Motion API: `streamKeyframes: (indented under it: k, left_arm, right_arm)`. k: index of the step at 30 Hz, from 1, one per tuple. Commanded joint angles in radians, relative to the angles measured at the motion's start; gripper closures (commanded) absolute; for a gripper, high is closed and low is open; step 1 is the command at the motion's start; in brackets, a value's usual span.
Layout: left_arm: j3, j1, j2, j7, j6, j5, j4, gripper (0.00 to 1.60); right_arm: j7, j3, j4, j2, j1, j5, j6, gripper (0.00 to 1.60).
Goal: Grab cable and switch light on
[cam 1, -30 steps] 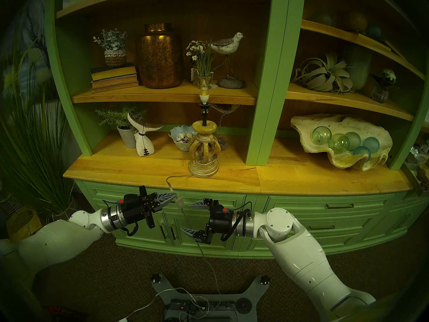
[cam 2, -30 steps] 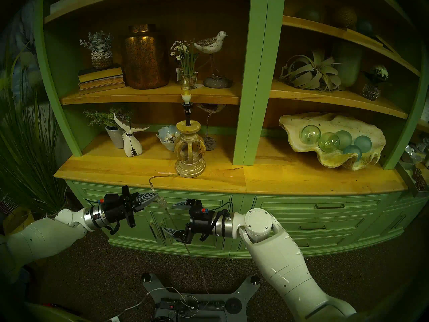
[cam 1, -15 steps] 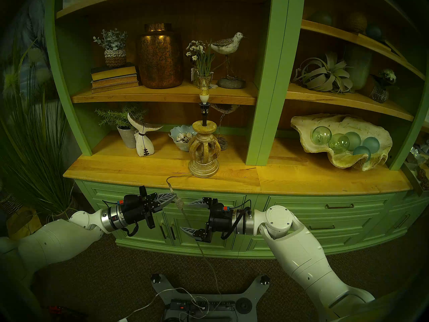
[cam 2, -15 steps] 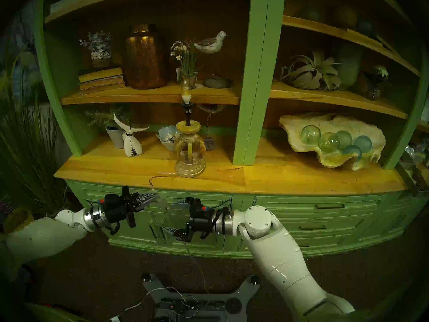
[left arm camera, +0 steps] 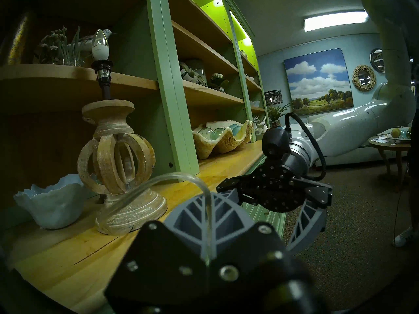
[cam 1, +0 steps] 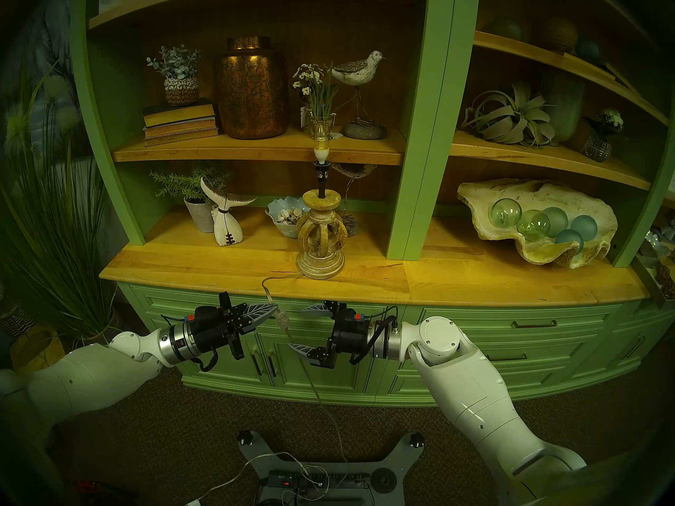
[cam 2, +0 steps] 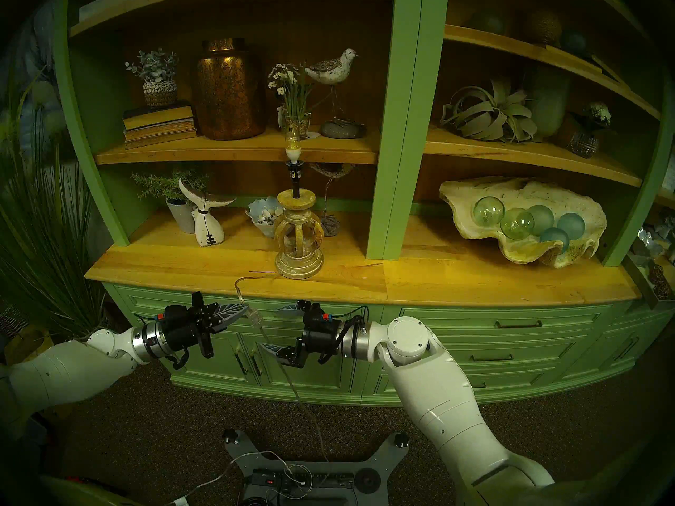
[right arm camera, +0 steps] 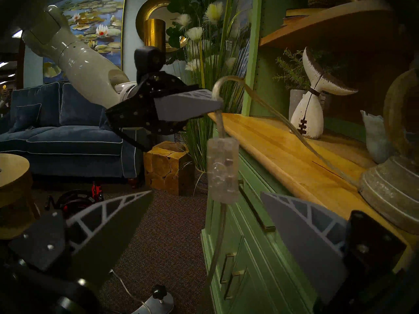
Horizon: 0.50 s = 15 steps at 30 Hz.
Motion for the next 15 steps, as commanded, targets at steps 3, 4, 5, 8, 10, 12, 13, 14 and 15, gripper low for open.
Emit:
streamKeyframes:
  k: [3,4,5,8,10,12,13,14,15]
  left_arm:
    - [-0.002,-0.042,0.006,-0.106,-0.020,-0.015,-0.014,1.60]
    - [0.000,-0.043,0.006,-0.102,-0.020,-0.014,-0.014,1.60]
    - [0.002,-0.044,0.007,-0.103,-0.021,-0.014,-0.014,1.60]
    - [0.006,-0.047,0.008,-0.100,-0.023,-0.014,-0.015,1.60]
    - [0.009,-0.049,0.008,-0.101,-0.025,-0.015,-0.014,1.60]
    - [0.015,-0.052,0.010,-0.102,-0.028,-0.017,-0.014,1.60]
    - [0.019,-0.053,0.011,-0.086,-0.029,-0.013,-0.017,1.60]
    - [0.019,-0.055,0.011,-0.098,-0.030,-0.017,-0.015,1.60]
    - [0.023,-0.057,0.012,-0.093,-0.032,-0.016,-0.016,1.60]
  right_arm:
    - [0.020,-0.014,0.031,-0.055,0.131,-0.001,0.007,0.00]
    - [0.023,-0.018,0.033,-0.060,0.137,-0.004,0.007,0.00]
    - [0.029,-0.028,0.045,-0.063,0.154,-0.005,0.007,0.00]
    - [0.059,-0.046,0.055,-0.067,0.176,-0.009,0.013,0.00]
    - [0.078,-0.056,0.063,-0.065,0.186,-0.011,0.017,0.00]
    - [0.101,-0.067,0.081,-0.062,0.203,-0.010,0.021,0.00]
    - [0.109,-0.065,0.080,-0.062,0.200,-0.010,0.022,0.00]
    - [0.122,-0.073,0.090,-0.056,0.212,-0.008,0.025,0.00]
    - [0.134,-0.076,0.098,-0.053,0.217,-0.007,0.024,0.00]
